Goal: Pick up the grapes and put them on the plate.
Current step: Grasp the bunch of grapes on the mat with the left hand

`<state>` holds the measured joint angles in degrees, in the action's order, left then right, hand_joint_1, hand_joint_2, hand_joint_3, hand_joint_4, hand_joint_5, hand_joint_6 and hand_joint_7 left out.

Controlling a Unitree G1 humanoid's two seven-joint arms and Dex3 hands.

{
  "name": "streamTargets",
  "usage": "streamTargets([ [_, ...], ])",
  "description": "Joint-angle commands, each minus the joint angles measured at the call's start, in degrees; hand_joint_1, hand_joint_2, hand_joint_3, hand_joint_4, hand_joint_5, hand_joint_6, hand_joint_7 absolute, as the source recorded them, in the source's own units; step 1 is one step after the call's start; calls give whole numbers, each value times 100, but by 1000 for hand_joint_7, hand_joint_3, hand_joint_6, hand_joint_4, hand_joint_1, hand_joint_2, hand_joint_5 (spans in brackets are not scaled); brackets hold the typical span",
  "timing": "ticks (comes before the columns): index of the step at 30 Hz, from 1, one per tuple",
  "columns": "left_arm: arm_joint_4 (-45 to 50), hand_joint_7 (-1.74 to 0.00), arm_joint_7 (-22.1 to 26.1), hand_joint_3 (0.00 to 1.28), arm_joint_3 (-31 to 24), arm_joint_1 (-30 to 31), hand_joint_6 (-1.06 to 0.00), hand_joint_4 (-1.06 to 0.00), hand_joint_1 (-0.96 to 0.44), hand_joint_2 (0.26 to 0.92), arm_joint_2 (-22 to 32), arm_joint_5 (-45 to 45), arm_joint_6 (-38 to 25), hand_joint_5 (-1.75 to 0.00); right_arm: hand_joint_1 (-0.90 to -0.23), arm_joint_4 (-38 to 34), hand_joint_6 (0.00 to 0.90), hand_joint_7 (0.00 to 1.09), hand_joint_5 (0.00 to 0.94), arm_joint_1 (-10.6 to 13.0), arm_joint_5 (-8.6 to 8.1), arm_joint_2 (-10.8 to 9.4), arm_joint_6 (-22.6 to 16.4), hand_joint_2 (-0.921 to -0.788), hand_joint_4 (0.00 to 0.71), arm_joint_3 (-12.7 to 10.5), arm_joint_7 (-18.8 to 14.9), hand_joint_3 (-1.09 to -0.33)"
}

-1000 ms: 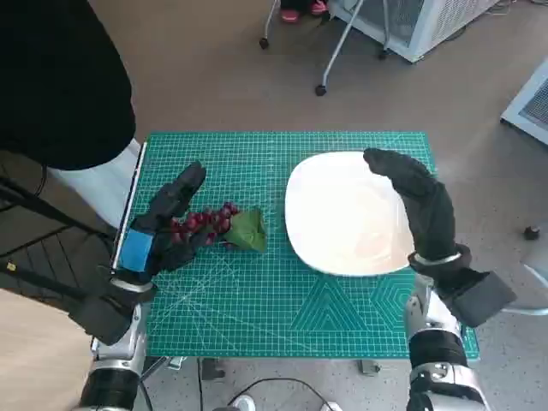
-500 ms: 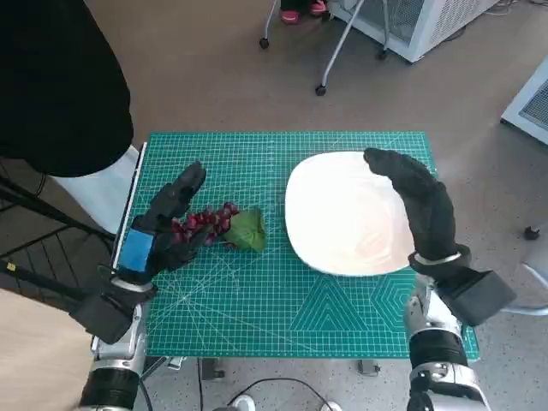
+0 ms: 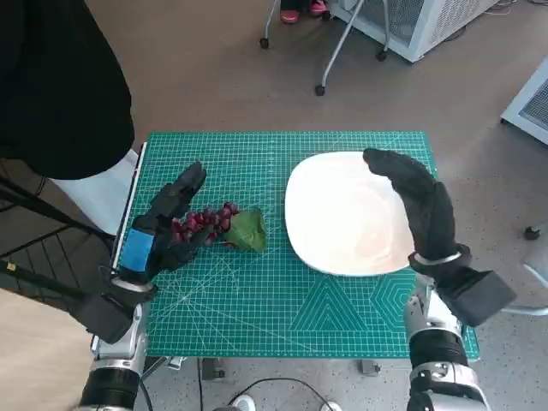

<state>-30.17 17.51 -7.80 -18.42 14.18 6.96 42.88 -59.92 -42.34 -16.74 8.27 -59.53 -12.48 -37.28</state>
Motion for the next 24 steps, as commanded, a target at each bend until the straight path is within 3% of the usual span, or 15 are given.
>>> streamTargets([
  [1,10,-13,-34,315,-21,-7,-419,-393,-212,921,-9,11,24,0,-469,-56,185,0,0,-3,-14,-11,80,-921,221,-14,-64,-579],
  [5,49,-12,-33,315,-16,5,-420,-393,-211,921,-18,21,1,0,-469,-58,185,0,0,-1,-18,-9,87,-921,221,-19,-69,-581],
  [9,53,-12,-23,315,-17,9,-420,-393,-210,921,-24,38,-13,0,-464,-62,195,5,4,31,319,38,-61,-921,230,25,361,-571],
  [13,46,-11,-16,315,-18,7,-420,-392,-209,921,-27,48,-22,0,-473,-41,207,11,7,12,162,22,74,-921,241,16,163,-566],
  [24,120,-10,0,313,-18,32,-419,-391,-211,921,-37,73,-71,0,-479,-3,211,12,5,7,34,2,112,-921,243,-7,22,-573],
])
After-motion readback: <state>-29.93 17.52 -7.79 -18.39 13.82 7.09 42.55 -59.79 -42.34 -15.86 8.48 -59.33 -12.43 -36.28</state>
